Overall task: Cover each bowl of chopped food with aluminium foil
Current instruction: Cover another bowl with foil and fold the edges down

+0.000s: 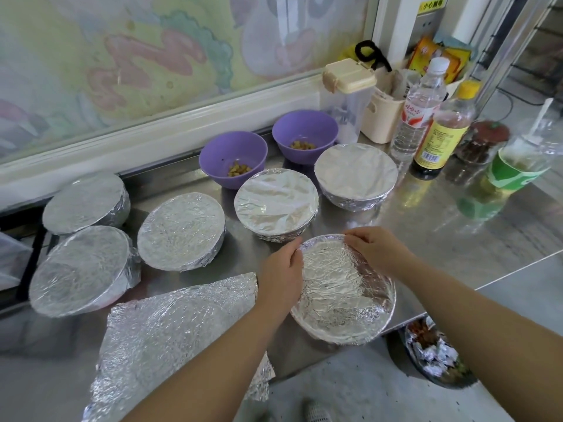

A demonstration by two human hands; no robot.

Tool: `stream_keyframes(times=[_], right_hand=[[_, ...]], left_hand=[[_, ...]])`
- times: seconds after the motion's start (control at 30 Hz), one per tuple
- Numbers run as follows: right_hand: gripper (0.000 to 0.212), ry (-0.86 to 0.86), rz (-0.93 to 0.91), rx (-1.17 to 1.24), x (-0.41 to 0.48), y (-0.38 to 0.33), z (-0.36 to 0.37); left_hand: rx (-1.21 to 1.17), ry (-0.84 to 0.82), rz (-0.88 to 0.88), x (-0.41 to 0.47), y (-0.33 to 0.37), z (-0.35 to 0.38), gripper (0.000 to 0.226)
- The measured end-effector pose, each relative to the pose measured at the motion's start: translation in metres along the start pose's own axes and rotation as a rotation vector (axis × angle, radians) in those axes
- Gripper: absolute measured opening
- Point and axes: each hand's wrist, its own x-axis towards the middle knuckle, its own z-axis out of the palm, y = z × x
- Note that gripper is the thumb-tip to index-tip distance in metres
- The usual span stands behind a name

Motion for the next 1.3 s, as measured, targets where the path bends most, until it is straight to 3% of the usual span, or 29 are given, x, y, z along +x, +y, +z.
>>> stream_keyframes(times=[0.37,0.53,0.63,0.73,0.8,0.93,1.1,1.3], right_hand=[[0.024,0.132,-0.055,-0.070,-0.002,0.002,0.012],[0.020,0.111,-0.141,-0.122,0.002,-0.015,0.004],[0.025,0.315,-0.124,-0.033,-0.001,-0.022,-0.012],[0.038,0.446,0.060,0.121,-0.026,-0.005,-0.008],[0.039,0.437,0.168,0.212,-0.045,0.006,0.011],[0.032,0.392,0.211,0.356,-0.057,0.013,0.034],[0.032,0.373,0.207,0.366,-0.050,0.012,0.027],[0.029,0.119,0.081,0.171,-0.013,-0.012,0.002]], left_hand=[[0.090,0.090,0.043,-0.002,-0.002,0.010,0.035],[-0.118,0.192,-0.096,-0.019,0.002,0.017,0.035],[-0.289,0.181,-0.216,-0.029,0.002,0.018,0.035],[-0.262,0.120,-0.163,-0.014,0.002,0.009,0.043],[-0.168,0.023,-0.086,0.001,0.007,0.001,0.042],[0.010,-0.112,-0.023,0.013,0.011,0.001,0.039],[-0.077,-0.013,-0.045,0.007,0.006,0.009,0.036],[-0.365,0.151,-0.271,-0.027,-0.004,0.015,0.028]])
